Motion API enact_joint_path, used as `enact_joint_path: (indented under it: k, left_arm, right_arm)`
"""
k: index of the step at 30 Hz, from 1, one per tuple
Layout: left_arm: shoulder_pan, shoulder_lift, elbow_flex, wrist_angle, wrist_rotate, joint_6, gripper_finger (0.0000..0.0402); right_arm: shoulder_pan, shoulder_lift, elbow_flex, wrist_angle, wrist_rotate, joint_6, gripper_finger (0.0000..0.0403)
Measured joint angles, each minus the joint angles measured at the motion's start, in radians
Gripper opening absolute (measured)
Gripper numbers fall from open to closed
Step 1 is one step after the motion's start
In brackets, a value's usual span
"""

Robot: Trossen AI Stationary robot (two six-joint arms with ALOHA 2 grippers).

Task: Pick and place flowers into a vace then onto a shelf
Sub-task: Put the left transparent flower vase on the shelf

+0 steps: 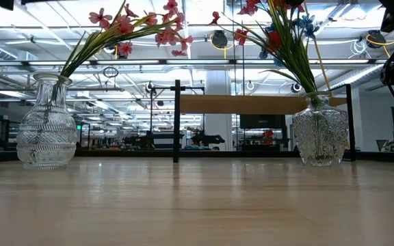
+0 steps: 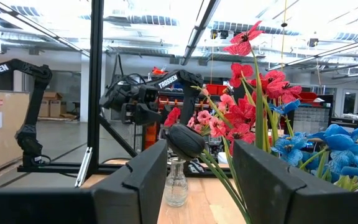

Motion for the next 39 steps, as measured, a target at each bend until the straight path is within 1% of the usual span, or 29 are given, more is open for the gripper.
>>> enact_joint_path:
  k: [5, 7, 11, 16, 21, 23, 25, 27, 29, 32, 36, 39]
  left_arm:
    - [-0.016, -0.052, 0.023, -0.068, 0.0, 0.014, 0.0276]
    - [-0.03, -0.083, 0.021, -0.124, 0.0, 0.008, 0.0276]
    - [-0.06, -0.164, 0.021, -0.218, -0.003, 0.001, 0.0276]
    - [-0.104, -0.29, 0.021, -0.338, -0.006, 0.056, 0.0276]
    - [-0.14, -0.384, 0.021, -0.46, -0.004, 0.057, 0.0276]
    - [-0.142, -0.412, 0.021, -0.502, 0.036, 0.101, 0.0276]
    - [-0.136, -0.435, 0.021, -0.539, 0.136, 0.148, 0.0276]
    - [-0.127, -0.443, 0.017, -0.54, 0.22, 0.134, 0.0276]
    - [-0.123, -0.445, 0.01, -0.54, 0.251, 0.126, 0.0276]
    - [-0.123, -0.446, 0.0, -0.542, 0.221, 0.154, 0.0276]
    - [-0.122, -0.449, -0.001, -0.55, 0.118, 0.181, 0.0276]
    - [-0.122, -0.448, -0.001, -0.551, 0.11, 0.203, 0.0276]
  right_arm:
    - [0.0, 0.0, 0.0, 0.0, 0.0, 0.0, 0.0174]
    - [0.0, 0.0, 0.0, 0.0, 0.0, 0.0, 0.0175]
    - [0.0, 0.0, 0.0, 0.0, 0.0, 0.0, 0.0178]
    - [0.0, 0.0, 0.0, 0.0, 0.0, 0.0, 0.0174]
    - [0.0, 0.0, 0.0, 0.0, 0.0, 0.0, 0.0177]
    - [0.0, 0.0, 0.0, -0.001, 0.0, 0.0, 0.0178]
    - [0.0, 0.0, 0.0, -0.001, 0.0, 0.0, 0.0178]
    - [0.0, 0.0, 0.0, -0.001, 0.0, 0.0, 0.0176]
    - [0.0, 0.0, 0.0, -0.001, 0.0, 0.0, 0.0174]
    - [0.0, 0.0, 0.0, -0.001, 0.0, 0.0, 0.0175]
    - [0.0, 0.0, 0.0, -0.001, 0.0, 0.0, 0.0178]
    - [0.0, 0.0, 0.0, -0.001, 0.0, 0.0, 0.0177]
